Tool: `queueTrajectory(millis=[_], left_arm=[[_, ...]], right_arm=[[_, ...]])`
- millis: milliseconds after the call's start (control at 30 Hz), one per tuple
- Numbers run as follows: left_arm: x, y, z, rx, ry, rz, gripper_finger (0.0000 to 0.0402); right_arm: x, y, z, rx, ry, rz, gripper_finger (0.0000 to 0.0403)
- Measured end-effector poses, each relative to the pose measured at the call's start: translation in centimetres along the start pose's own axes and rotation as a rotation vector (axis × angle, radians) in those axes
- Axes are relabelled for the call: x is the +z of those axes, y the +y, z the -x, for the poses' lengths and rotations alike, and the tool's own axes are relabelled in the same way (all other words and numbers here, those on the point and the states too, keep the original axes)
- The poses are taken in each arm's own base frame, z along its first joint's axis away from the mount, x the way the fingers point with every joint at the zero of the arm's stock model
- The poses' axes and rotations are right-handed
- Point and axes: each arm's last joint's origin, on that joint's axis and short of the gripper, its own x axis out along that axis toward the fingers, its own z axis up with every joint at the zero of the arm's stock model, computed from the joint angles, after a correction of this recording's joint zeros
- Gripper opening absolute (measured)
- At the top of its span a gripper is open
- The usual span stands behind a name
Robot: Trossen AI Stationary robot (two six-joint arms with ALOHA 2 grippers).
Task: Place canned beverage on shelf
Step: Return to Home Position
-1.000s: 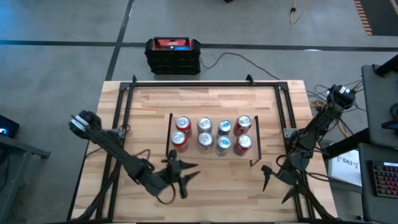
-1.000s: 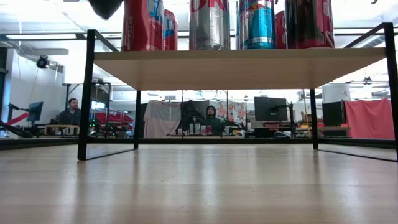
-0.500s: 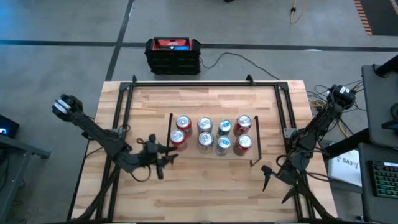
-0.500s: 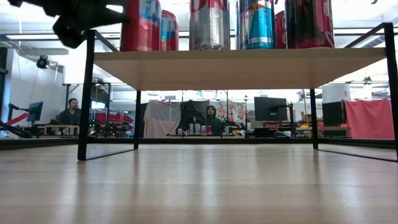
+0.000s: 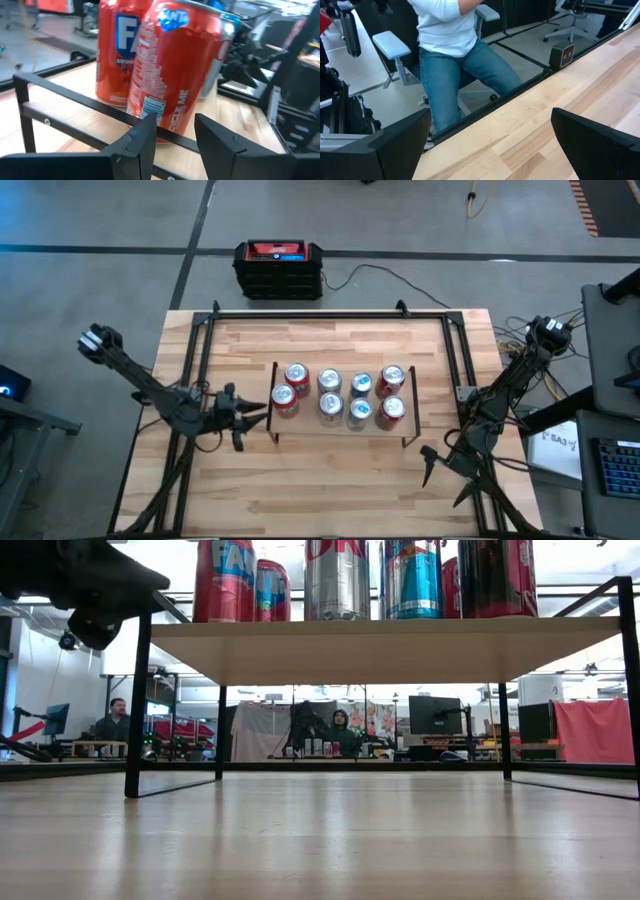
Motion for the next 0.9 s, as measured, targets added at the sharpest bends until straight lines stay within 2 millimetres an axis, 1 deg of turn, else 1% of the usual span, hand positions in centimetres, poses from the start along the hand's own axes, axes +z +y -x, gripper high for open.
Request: queueTrajectory(millis=[133,300,500,667,900], left_arm=[[0.1,0.8,0.8,-0.074,-0.007,-0.057,0.0118],[0.0,1.9,1.6,-0.111,-0.033,-0.097,0.0118],[-1.6,3.6,2.3,-0.128,-0.035,-0.099,0.0118],[-2.9,4.7,2.8,-0.129,-0.031,-0.058,0.0118],[-2.3,5.1,3.2,-0.140,-0.064,-0.072,0.0118]], right_arm=[[0.0,0.0,0.0,0.000,0.000,0.000,0.0400],[0.0,0.0,0.0,0.000,0.000,0.000,0.0400],[0.0,0.0,0.0,0.000,0.000,0.000,0.0400],[0.0,0.0,0.0,0.000,0.000,0.000,0.0400],[0.0,0.0,0.0,0.000,0.000,0.001,0.0400]])
